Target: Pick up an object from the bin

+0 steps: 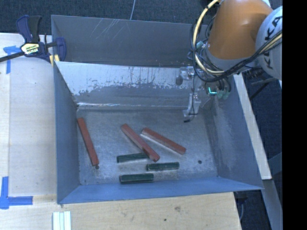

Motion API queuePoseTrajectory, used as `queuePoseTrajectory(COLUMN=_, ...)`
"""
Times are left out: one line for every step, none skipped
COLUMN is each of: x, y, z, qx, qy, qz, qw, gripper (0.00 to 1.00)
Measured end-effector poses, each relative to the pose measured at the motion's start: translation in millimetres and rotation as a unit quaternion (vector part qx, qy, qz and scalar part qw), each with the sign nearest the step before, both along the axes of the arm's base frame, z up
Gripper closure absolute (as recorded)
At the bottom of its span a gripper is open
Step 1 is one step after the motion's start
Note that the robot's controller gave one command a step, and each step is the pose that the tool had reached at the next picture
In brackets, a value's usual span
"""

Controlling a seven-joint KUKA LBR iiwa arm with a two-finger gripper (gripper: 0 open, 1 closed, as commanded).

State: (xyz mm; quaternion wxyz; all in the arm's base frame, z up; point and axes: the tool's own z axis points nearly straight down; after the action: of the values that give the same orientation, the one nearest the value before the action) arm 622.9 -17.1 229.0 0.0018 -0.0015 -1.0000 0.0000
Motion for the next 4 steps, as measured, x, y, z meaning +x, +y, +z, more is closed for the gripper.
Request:
queuePoseTrajectory(x=1.5, y=-0.1, z=4.5, qx=0.0, qy=-0.004, qz=0.0, qw=1.0, gripper=0.0)
queuePoseTrajectory(x=-10.2, y=18.1, z=-43.1, qx=0.0, qy=-0.0066, qz=0.028, qw=0.9996, gripper=0.0)
queuePoseTrajectory(x=-21.2, y=22.9, z=-111.2, qx=0.0, qy=-0.0053, qz=0.027, qw=0.9996, gripper=0.0)
queuePoseTrajectory(x=-30.6, y=2.0, z=-158.7, qx=0.001, qy=-0.0024, qz=0.033, qw=0.9995, gripper=0.0)
